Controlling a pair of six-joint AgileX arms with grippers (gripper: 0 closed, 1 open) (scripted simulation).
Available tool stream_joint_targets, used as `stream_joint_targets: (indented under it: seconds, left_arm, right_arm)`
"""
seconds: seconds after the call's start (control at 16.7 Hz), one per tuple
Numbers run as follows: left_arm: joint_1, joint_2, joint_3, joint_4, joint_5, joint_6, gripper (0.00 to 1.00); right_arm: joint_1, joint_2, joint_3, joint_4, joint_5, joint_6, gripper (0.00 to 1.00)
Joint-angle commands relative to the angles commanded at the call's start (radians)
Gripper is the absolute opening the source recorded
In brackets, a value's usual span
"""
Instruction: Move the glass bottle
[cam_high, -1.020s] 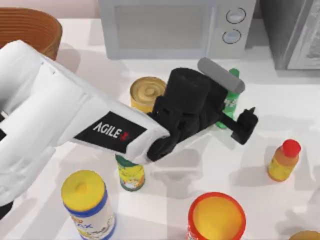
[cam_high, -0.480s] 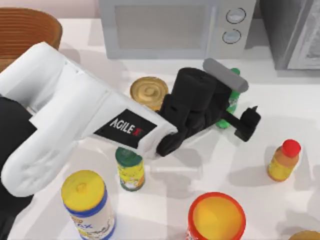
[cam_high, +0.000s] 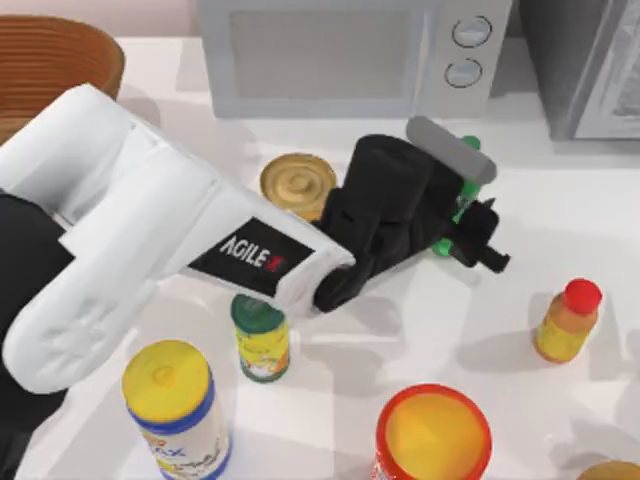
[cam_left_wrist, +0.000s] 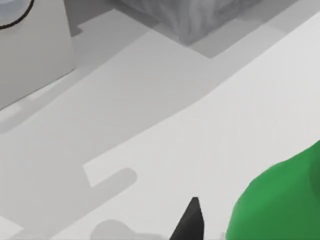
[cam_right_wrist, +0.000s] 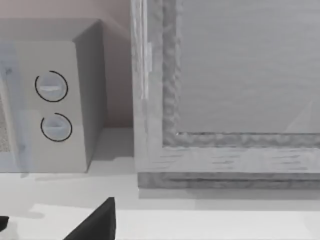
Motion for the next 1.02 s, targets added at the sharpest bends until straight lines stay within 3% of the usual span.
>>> stream_joint_targets:
  seconds: [0.24, 0.3, 0.84, 1.02]
  left_arm:
    - [0.000, 0.000, 0.000, 0.000, 0.000, 0.000, 0.02]
    - [0.000, 0.000, 0.000, 0.000, 0.000, 0.000, 0.00]
    - [-0.001, -0.003, -0.002, 0.001, -0.002, 0.001, 0.00]
    - [0.018, -0.068, -0.048, 0.033, -0.047, -0.004, 0.00]
  right_arm:
    - [0.000, 0.000, 0.000, 0.000, 0.000, 0.000, 1.00]
    - [0.000, 0.000, 0.000, 0.000, 0.000, 0.000, 1.00]
    - [0.000, 0.000, 0.000, 0.000, 0.000, 0.000, 1.00]
    - [0.000, 0.000, 0.000, 0.000, 0.000, 0.000, 1.00]
